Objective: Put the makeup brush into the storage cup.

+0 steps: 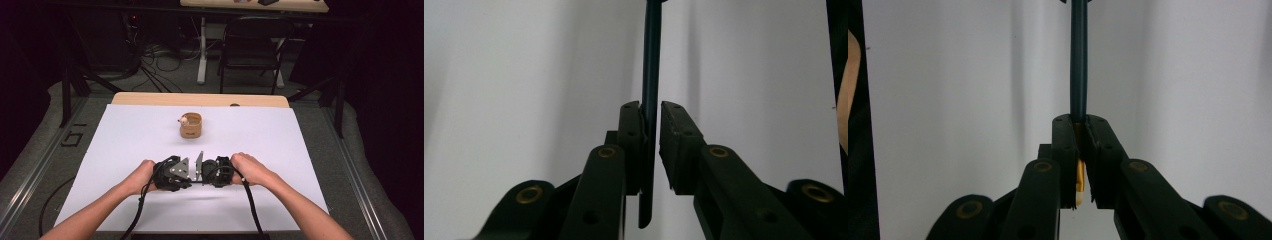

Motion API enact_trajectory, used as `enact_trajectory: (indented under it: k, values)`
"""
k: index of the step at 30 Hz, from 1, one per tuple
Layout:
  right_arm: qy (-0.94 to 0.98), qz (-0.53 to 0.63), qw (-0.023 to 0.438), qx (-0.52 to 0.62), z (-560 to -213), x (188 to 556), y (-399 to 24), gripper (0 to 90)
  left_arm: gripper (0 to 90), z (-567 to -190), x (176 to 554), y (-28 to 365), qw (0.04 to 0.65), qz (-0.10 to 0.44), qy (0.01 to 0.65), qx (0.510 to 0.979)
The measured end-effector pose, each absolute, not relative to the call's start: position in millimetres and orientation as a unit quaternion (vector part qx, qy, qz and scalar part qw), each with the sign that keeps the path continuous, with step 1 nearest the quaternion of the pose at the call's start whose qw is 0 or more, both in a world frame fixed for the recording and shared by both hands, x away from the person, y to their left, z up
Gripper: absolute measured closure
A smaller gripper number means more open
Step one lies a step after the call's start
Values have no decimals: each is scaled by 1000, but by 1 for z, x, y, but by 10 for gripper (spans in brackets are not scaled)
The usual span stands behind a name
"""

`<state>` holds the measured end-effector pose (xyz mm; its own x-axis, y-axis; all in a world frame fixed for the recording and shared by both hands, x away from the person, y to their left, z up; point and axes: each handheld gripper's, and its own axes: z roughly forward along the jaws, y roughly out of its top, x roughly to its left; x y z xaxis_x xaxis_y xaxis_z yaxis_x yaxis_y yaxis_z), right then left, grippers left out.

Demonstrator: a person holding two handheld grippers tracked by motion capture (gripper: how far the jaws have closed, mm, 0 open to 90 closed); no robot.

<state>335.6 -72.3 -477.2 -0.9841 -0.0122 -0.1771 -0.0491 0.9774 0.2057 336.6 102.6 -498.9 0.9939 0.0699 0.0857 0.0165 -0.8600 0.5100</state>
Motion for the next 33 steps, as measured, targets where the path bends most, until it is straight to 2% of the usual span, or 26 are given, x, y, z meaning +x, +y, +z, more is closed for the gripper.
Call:
enact_trajectory:
  k: [8,14,15,16,17,18,19,20,29,33]
  values:
    - [990,115,82,-9,-481,336,-75,816,847,-501,334,104,264,43,26,963]
    - [983,171,56,47,-480,341,-89,543,847,-505,331,108,276,48,41,959]
    - [983,171,56,47,-480,341,-89,543,847,-505,331,108,276,48,41,959]
    - [980,177,61,65,-482,341,-95,407,847,-505,331,108,279,47,43,958]
    - [980,177,61,65,-482,341,-95,407,847,-506,331,109,282,45,47,957]
    - [977,187,55,88,-485,343,-101,284,847,-507,332,110,286,46,50,956]
    - [977,187,55,88,-485,343,-101,284,847,-508,331,111,292,50,56,953]
    - [973,196,57,112,-488,344,-106,214,847,-508,331,111,294,46,57,953]
    - [952,248,50,172,-497,346,-127,77,847,-520,326,117,326,45,89,940]
    - [945,264,50,186,-499,347,-133,44,847,-522,325,119,336,45,97,936]
